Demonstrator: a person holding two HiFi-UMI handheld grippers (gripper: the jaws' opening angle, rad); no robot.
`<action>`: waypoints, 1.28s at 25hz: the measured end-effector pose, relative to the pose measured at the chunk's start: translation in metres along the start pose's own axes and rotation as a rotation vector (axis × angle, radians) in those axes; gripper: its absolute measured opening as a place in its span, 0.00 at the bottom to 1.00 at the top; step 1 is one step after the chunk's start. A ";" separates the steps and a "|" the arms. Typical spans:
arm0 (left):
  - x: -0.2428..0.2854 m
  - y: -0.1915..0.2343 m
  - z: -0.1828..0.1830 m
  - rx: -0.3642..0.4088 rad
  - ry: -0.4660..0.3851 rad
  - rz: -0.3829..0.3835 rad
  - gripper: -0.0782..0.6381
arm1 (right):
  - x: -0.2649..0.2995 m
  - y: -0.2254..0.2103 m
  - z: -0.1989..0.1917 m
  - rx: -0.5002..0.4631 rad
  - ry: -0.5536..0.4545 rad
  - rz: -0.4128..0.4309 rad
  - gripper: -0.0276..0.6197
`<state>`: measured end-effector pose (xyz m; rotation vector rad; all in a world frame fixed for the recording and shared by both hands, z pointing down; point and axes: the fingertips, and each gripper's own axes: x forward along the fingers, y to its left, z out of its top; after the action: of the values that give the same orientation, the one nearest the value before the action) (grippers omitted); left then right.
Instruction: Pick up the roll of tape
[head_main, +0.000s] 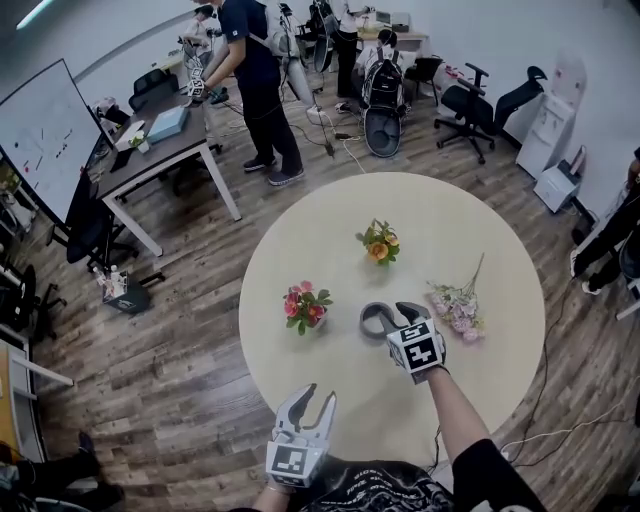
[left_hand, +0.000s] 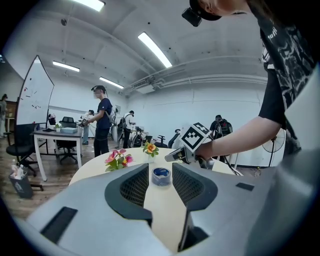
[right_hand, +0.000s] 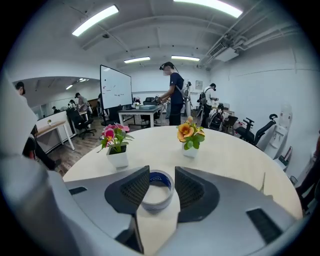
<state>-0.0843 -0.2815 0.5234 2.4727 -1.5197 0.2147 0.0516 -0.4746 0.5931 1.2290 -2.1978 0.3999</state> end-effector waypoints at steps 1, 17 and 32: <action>0.000 0.002 -0.002 -0.002 0.006 0.007 0.34 | 0.007 -0.001 -0.004 -0.003 0.022 0.007 0.30; 0.018 0.029 -0.009 0.024 0.061 0.048 0.33 | 0.084 0.011 -0.079 0.049 0.370 0.176 0.36; 0.026 0.033 -0.015 0.023 0.082 0.034 0.33 | 0.092 0.001 -0.084 0.054 0.433 0.094 0.26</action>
<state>-0.1017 -0.3135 0.5484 2.4257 -1.5345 0.3372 0.0422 -0.4929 0.7160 0.9592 -1.8831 0.6972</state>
